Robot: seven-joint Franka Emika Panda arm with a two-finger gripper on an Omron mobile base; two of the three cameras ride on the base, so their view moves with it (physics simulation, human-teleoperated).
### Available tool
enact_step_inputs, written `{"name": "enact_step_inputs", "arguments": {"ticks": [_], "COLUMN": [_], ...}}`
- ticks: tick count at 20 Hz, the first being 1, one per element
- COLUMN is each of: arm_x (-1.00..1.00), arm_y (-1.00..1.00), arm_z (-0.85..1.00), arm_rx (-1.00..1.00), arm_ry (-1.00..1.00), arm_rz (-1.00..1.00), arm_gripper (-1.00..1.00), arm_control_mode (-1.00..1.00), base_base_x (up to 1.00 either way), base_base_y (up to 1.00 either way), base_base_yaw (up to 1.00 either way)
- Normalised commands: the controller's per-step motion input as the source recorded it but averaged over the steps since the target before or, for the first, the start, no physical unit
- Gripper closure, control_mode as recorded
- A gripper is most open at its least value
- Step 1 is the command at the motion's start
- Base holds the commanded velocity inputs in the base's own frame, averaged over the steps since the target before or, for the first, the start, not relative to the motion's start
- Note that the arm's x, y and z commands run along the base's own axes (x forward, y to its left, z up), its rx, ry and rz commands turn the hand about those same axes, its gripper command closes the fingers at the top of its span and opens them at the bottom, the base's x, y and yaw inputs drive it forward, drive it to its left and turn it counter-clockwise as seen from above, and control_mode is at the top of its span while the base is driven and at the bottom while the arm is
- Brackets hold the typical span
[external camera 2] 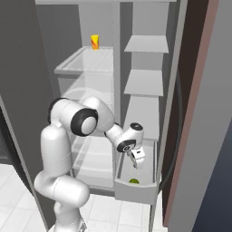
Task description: Take the mushroom and lime from the fridge shelf and place them in the freezer drawer to begin freezing them.
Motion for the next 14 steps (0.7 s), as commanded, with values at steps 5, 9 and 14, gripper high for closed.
{"name": "enact_step_inputs", "arguments": {"ticks": [5,9,14], "arm_x": [0.0,0.0,-0.01], "arm_y": [0.01,0.0,0.01], "arm_z": [0.09,0.0,0.01], "arm_rx": [0.0,0.0,0.0], "arm_ry": [0.0,0.0,0.0], "arm_rz": [0.0,0.0,0.0], "arm_gripper": [-1.0,-1.0,-1.0], "arm_control_mode": [-1.0,-1.0,-1.0], "base_base_x": [0.0,0.0,0.0], "base_base_y": [0.0,0.0,0.0], "base_base_yaw": [0.0,0.0,0.0]}}
